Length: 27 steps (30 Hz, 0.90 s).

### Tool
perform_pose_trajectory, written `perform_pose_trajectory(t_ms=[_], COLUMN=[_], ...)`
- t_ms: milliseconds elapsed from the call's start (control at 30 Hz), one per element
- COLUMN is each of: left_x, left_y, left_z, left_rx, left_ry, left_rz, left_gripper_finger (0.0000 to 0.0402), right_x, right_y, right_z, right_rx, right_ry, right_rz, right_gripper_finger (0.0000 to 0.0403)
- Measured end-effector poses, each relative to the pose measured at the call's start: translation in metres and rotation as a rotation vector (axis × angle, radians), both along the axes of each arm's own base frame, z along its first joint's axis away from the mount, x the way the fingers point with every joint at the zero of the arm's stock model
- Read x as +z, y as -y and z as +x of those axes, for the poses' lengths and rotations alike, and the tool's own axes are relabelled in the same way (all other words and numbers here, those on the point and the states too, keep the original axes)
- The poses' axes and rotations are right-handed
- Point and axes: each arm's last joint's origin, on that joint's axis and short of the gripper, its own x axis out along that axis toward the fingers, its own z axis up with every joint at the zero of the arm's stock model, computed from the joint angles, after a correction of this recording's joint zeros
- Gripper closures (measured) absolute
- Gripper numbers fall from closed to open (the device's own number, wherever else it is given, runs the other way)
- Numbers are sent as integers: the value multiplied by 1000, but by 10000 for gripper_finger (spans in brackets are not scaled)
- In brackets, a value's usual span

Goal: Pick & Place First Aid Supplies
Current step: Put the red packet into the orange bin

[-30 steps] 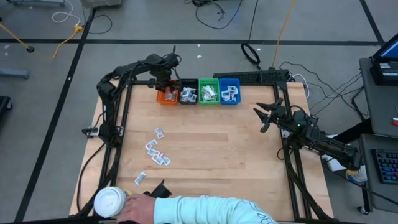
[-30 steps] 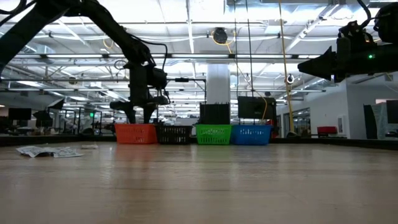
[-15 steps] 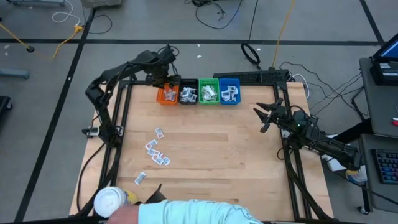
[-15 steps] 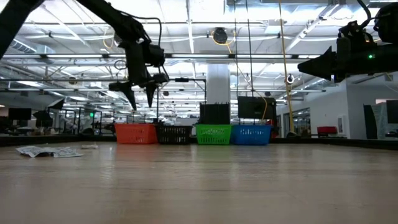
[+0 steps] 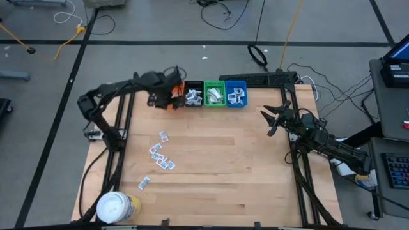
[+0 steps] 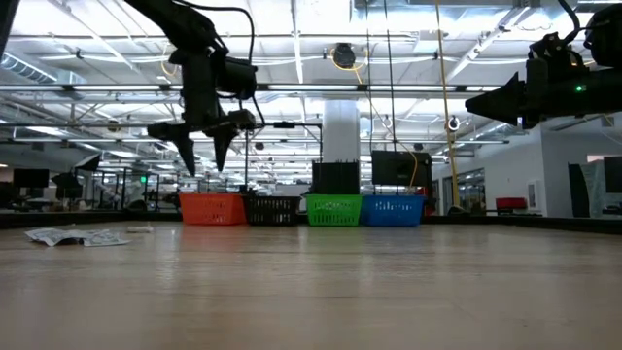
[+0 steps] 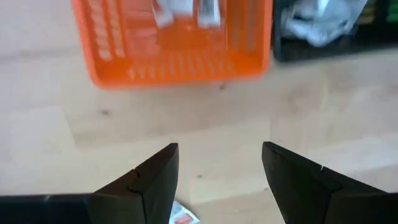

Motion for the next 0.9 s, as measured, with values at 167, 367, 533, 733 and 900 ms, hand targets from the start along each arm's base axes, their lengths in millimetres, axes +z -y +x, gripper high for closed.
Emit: perform_pose_trajectory(t_ms=[167, 367, 533, 733, 900], left_x=[-16, -31, -34, -43, -58], left_y=[44, 91, 122, 134, 138], left_z=[-3, -14, -21, -25, -23], left_rx=[-1, 16, 23, 50, 50], left_ry=[-52, -115, -129, -163, -127], left_rz=[-49, -96, -118, -101, -91], left_gripper_finger=[165, 165, 165, 165, 165], right_x=[0, 0, 0, 0, 0], right_y=[0, 0, 0, 0, 0], right_z=[0, 0, 0, 0, 0], right_rx=[0, 0, 0, 0, 0], right_ry=[0, 0, 0, 0, 0], right_rz=[0, 0, 0, 0, 0], right_gripper_finger=[264, 264, 264, 264, 264])
